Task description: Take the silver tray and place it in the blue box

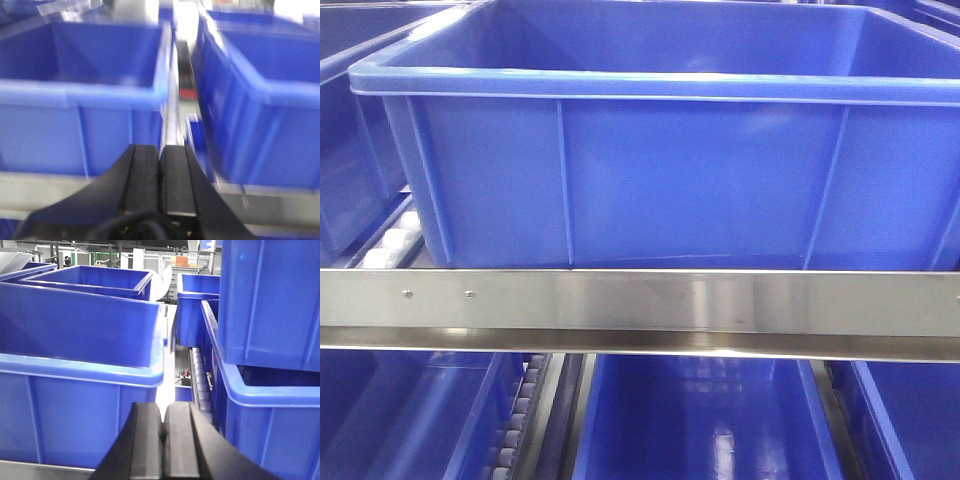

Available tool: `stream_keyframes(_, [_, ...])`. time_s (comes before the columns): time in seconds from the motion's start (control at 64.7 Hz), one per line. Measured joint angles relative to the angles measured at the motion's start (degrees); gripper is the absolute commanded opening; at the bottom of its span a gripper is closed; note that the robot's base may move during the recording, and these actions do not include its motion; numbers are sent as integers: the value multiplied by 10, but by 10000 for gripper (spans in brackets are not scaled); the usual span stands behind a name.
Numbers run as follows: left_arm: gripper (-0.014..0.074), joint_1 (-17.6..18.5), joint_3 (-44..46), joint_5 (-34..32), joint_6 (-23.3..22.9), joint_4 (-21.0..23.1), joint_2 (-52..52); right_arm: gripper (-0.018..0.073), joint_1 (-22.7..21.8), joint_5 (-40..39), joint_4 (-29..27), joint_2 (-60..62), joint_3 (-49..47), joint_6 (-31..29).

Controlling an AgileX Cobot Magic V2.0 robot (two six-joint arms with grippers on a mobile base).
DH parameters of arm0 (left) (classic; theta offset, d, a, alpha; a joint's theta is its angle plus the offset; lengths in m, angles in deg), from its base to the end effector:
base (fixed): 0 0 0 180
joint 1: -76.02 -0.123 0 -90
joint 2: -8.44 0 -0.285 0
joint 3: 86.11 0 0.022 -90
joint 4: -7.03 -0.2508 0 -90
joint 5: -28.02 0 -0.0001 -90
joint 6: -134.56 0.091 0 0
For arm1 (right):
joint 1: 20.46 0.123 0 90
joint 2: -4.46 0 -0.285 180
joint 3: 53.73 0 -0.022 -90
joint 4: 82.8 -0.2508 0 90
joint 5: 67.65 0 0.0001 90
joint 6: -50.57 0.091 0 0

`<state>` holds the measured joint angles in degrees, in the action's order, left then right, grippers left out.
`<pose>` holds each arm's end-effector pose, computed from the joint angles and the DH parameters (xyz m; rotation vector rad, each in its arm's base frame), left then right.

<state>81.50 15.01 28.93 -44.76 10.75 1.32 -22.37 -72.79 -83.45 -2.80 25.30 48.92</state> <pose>0.0565 -0.0055 0.2026 0.0332 1.5177 -0.1198 0.0560 -0.0020 0.2111 0.0121 1.4164 -0.0428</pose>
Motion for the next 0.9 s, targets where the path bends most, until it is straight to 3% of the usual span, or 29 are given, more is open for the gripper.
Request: stream_keyframes(0.897, [-97,19,0,-13,4,-16,0,49,0,0,0,0,0,0])
